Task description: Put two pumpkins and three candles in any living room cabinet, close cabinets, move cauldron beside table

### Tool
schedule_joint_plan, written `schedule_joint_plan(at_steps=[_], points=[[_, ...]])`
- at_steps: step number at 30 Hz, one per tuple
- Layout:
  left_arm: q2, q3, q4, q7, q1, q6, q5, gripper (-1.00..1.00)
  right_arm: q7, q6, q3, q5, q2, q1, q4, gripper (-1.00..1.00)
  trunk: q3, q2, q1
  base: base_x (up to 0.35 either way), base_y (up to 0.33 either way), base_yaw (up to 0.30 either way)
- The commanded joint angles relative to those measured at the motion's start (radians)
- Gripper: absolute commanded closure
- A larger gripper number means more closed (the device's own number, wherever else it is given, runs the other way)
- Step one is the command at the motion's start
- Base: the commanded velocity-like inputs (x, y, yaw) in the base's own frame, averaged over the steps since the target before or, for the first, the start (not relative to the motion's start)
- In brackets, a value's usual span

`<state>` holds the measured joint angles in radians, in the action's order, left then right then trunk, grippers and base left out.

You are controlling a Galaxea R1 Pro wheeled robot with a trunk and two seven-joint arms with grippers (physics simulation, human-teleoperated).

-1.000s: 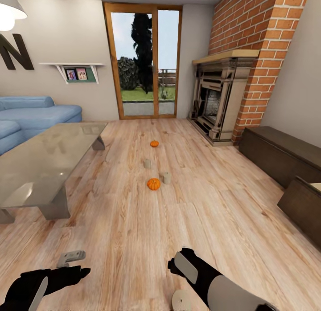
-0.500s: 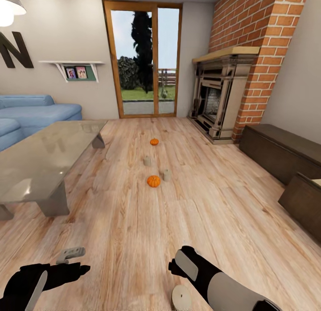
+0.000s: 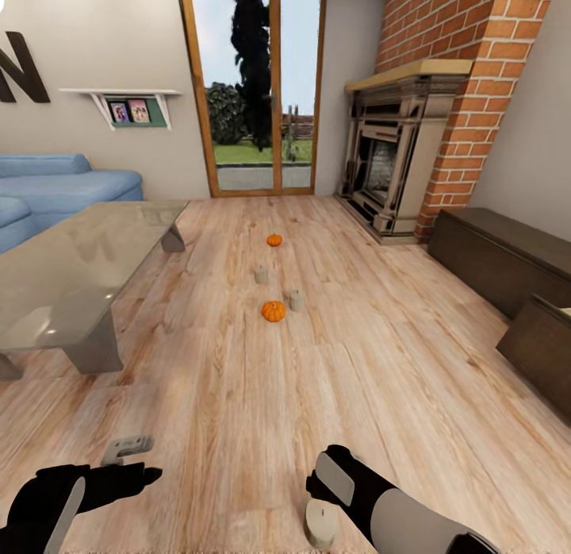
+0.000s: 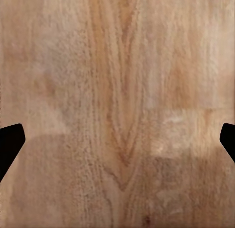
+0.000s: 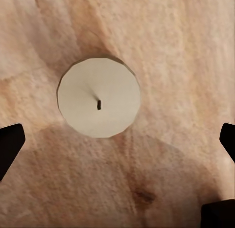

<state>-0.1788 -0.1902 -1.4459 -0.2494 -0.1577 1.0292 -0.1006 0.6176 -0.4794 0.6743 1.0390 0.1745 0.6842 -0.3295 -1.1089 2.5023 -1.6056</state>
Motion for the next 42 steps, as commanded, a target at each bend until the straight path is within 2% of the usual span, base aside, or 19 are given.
schedule_joint_plan(at_steps=[1, 12, 27, 33, 38, 42], points=[[-0.001, -0.001, -0.001, 0.004, -0.002, 0.007, -0.010, -1.00, 0.005, -0.003, 0.005, 0.003, 0.000, 0.001, 0.000, -1.00, -0.005, 0.001, 0.000, 0.000, 0.000, 0.000], [-0.007, -0.024, -0.001, 0.004, -0.008, 0.008, -0.010, -1.00, -0.004, 0.002, 0.008, 0.002, 0.000, 0.000, 0.000, -1.00, -0.047, 0.003, -0.005, 0.000, 0.000, 0.000], [-0.008, -0.032, -0.001, 0.004, -0.008, 0.008, -0.011, -1.00, -0.008, 0.024, 0.009, 0.000, 0.000, 0.000, -0.001, -1.00, -0.105, 0.007, -0.012, 0.000, 0.000, 0.000], [-0.008, -0.032, -0.002, 0.003, -0.008, 0.007, -0.011, -1.00, -0.009, 0.024, 0.010, -0.001, 0.000, 0.000, -0.002, -1.00, -0.105, 0.007, -0.012, 0.000, 0.000, 0.000], [-0.008, -0.032, -0.002, 0.002, -0.008, 0.006, -0.011, -1.00, -0.009, 0.024, 0.009, -0.031, 0.000, 0.000, -0.002, -1.00, -0.105, 0.007, -0.012, 0.131, 0.114, 0.000], [-0.008, -0.032, -0.004, 0.002, -0.008, 0.006, -0.011, -1.00, -0.009, 0.024, 0.008, -0.035, 0.000, 0.000, -0.002, -1.00, -0.105, 0.007, -0.012, 0.046, 0.040, 0.000]])
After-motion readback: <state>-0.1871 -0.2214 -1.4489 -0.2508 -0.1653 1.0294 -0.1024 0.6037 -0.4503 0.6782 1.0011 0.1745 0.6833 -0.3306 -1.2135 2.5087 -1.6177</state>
